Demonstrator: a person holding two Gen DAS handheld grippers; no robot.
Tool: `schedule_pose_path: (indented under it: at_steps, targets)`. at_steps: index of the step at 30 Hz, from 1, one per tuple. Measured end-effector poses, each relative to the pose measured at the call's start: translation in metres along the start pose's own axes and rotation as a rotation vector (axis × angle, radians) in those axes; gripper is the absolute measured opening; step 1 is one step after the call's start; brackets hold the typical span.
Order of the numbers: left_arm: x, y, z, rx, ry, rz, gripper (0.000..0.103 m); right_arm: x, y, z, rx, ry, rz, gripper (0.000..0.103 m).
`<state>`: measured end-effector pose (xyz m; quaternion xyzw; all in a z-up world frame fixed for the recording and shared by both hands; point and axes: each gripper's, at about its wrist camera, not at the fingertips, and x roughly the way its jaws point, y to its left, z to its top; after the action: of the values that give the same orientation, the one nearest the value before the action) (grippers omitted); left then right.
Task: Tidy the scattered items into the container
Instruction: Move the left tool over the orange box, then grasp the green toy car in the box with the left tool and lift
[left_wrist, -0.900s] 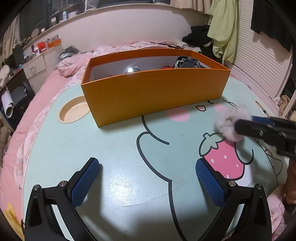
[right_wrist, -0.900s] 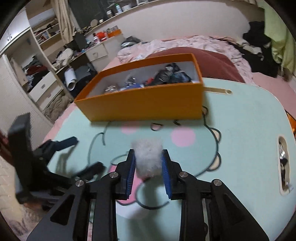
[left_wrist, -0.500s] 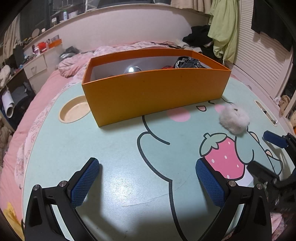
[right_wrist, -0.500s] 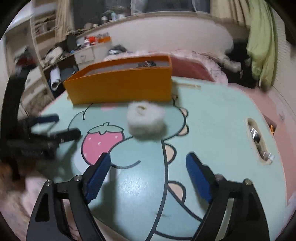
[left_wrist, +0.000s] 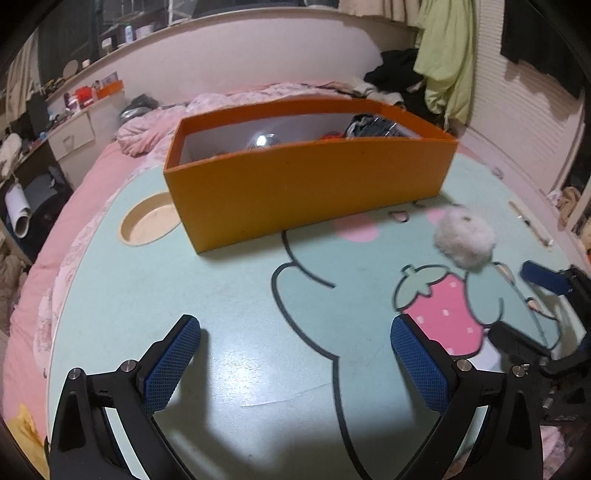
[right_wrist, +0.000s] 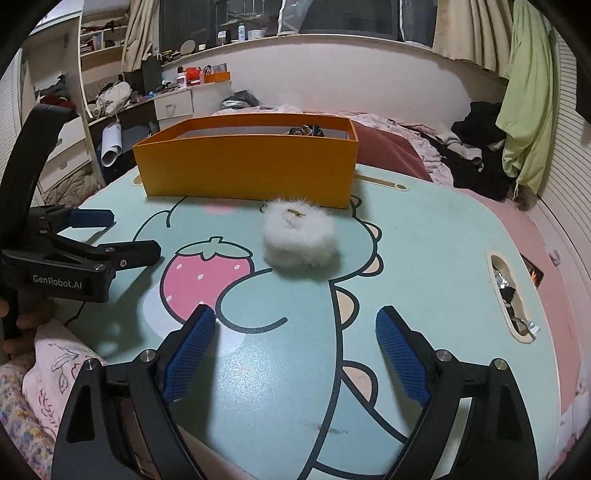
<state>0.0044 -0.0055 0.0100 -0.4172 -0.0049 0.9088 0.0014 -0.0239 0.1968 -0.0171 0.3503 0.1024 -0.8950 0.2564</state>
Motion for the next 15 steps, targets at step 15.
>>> schedule_pose_path:
  at_steps: [15]
  targets:
    - [-0.012,-0.034,0.133,0.111,-0.012,-0.023,0.103,-0.002,0.001,0.001,0.003,0.003,0.012,0.089]
